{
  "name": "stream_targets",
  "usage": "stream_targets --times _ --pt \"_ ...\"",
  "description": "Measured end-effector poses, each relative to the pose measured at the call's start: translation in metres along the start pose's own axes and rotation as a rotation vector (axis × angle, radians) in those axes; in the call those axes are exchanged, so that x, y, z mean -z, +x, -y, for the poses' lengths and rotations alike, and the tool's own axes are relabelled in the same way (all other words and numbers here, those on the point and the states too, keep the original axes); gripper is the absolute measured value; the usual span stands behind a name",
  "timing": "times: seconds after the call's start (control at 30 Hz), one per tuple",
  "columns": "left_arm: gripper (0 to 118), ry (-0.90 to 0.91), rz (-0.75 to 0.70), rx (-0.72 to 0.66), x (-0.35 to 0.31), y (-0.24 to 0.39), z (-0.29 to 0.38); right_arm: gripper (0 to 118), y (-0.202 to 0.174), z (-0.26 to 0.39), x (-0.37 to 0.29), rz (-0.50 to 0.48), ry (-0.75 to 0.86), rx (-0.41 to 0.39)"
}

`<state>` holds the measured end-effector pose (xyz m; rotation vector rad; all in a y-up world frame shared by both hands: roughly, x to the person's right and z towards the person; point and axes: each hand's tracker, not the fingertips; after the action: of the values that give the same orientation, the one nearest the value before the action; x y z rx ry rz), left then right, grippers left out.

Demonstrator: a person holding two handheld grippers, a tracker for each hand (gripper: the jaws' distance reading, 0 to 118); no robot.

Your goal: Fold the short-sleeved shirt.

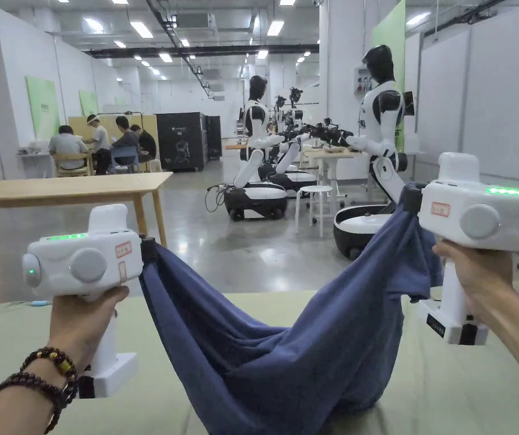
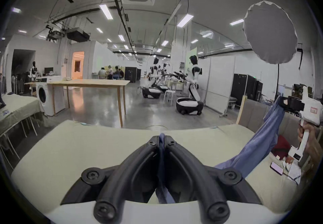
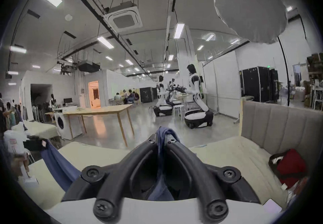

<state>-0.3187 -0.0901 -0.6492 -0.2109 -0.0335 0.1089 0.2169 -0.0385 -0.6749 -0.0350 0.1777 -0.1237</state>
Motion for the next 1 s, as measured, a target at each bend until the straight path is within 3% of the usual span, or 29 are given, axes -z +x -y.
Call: stream_targets --times 0.1,0.3,0.43,0.57,0.67,0.83,1.0 --pt "2 -0.011 0.032 -0.035 -0.03 -0.005 0.02 6 0.007 0.008 -0.041 -0.039 0.036 0.022" --pt "2 -0.046 0.1 -0.188 -0.116 -0.019 0.074 6 0.017 0.04 -0.159 -0.098 -0.005 -0.051" --pt "2 -0.176 0.102 -0.086 -0.181 -0.021 0.111 6 0.03 0.073 -0.239 -0.098 -0.057 -0.085" --pt "2 -0.235 0.141 -0.136 -0.243 -0.034 0.165 6 0.046 0.107 -0.315 -0.12 -0.132 -0.111" --pt "2 -0.311 0.14 -0.152 -0.279 -0.043 0.204 6 0.06 0.131 -0.356 -0.127 -0.246 -0.106" --pt "2 -0.465 0.085 -0.145 -0.314 -0.064 0.262 6 0.079 0.174 -0.398 -0.071 -0.458 -0.178" --pt "2 -0.614 0.064 -0.091 -0.309 -0.075 0.297 6 0.092 0.215 -0.388 -0.009 -0.696 -0.272"
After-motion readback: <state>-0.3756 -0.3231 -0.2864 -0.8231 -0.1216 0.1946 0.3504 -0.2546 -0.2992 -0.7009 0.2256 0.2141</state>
